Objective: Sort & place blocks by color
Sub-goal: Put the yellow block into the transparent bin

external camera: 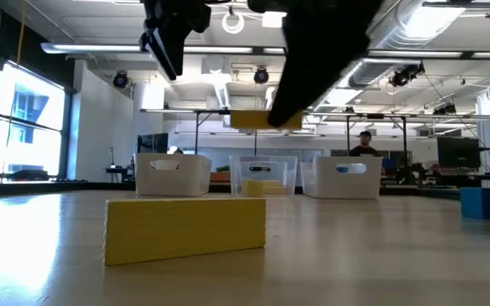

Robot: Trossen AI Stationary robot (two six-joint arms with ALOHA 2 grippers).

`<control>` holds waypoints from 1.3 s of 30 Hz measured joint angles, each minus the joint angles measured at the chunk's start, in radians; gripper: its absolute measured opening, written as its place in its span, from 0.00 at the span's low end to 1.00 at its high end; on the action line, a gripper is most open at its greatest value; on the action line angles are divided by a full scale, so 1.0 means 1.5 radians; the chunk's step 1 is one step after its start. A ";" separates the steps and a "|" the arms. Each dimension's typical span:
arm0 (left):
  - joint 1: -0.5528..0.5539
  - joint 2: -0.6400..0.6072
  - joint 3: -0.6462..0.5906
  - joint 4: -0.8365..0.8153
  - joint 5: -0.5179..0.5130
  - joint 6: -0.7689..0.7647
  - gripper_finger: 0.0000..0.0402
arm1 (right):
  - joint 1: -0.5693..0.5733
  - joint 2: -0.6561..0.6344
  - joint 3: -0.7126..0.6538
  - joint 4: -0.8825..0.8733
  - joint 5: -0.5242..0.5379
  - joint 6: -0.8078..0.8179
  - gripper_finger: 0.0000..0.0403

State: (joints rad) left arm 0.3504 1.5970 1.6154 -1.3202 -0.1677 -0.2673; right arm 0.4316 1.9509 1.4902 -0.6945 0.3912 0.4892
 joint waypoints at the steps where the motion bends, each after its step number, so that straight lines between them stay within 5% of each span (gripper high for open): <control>1: 0.000 0.000 0.000 0.000 0.000 0.008 0.38 | -0.014 -0.011 0.000 -0.009 0.004 -0.008 0.24; 21: -0.031 0.000 0.000 -0.014 0.001 0.046 0.38 | -0.324 -0.128 0.001 -0.108 0.097 -0.219 0.24; 39: -0.171 0.000 0.000 -0.014 0.001 0.003 0.38 | -0.566 -0.103 0.001 -0.051 -0.147 -0.484 0.24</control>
State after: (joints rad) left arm 0.0942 1.5970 1.6154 -1.3415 -0.1665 -0.2631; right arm -0.4172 1.7960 1.4918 -0.7709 0.1712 -0.2362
